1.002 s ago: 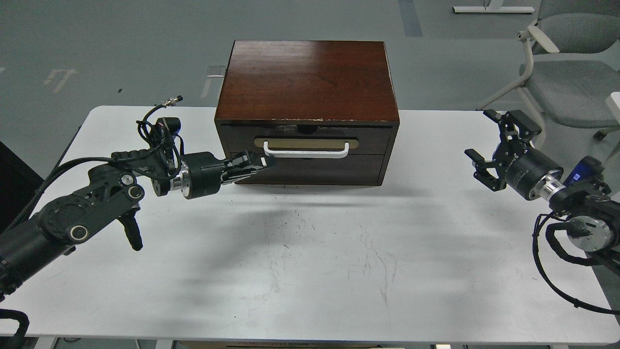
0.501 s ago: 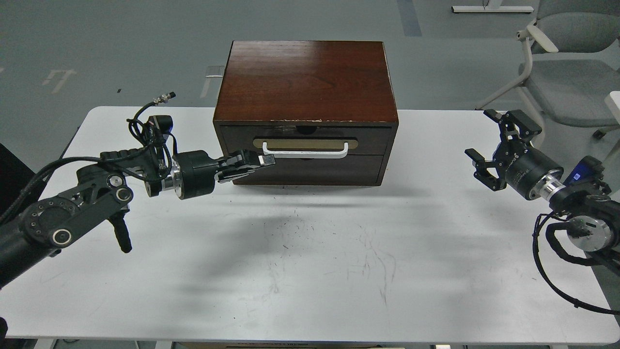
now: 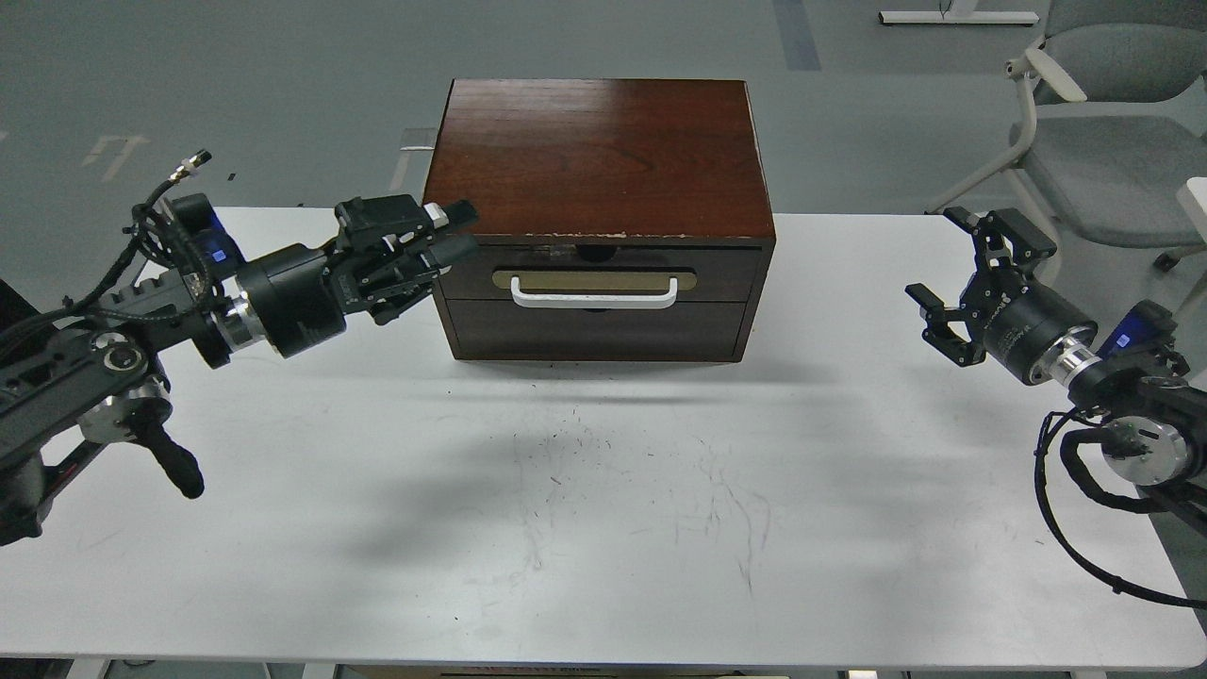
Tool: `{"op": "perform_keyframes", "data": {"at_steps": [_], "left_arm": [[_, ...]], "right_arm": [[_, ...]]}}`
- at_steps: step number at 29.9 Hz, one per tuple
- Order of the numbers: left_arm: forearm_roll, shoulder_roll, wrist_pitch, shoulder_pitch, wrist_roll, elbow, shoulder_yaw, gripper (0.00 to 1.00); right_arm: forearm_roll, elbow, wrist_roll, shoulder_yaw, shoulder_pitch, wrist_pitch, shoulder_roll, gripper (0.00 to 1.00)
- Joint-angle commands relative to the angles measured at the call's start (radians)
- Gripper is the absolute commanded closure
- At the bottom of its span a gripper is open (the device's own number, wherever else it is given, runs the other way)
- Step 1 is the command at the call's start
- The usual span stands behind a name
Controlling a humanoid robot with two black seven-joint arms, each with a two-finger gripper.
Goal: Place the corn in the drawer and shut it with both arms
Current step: 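Press the drawer fully shut with the left gripper and hold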
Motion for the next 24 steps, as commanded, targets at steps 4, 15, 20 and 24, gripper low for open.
{"op": "perform_keyframes", "data": {"at_steps": [4, 15, 20, 24], "left_arm": [[-0.168, 0.001, 0.000, 0.179, 0.010, 0.026, -0.177, 0.00], [-0.176, -0.013, 0.000, 0.297, 0.012, 0.084, -0.227, 0.00], [-0.176, -0.022, 0.000, 0.314, 0.010, 0.103, -0.228, 0.00], [-0.176, -0.024, 0.000, 0.316, 0.007, 0.106, -0.228, 0.00]], "right_arm": [[0.002, 0.000, 0.000, 0.026, -0.014, -0.009, 0.010, 0.00], [0.002, 0.000, 0.000, 0.104, -0.049, -0.100, 0.074, 0.00], [0.002, 0.000, 0.000, 0.111, -0.052, -0.100, 0.074, 0.00], [0.002, 0.003, 0.000, 0.111, -0.054, -0.098, 0.074, 0.00]]}}
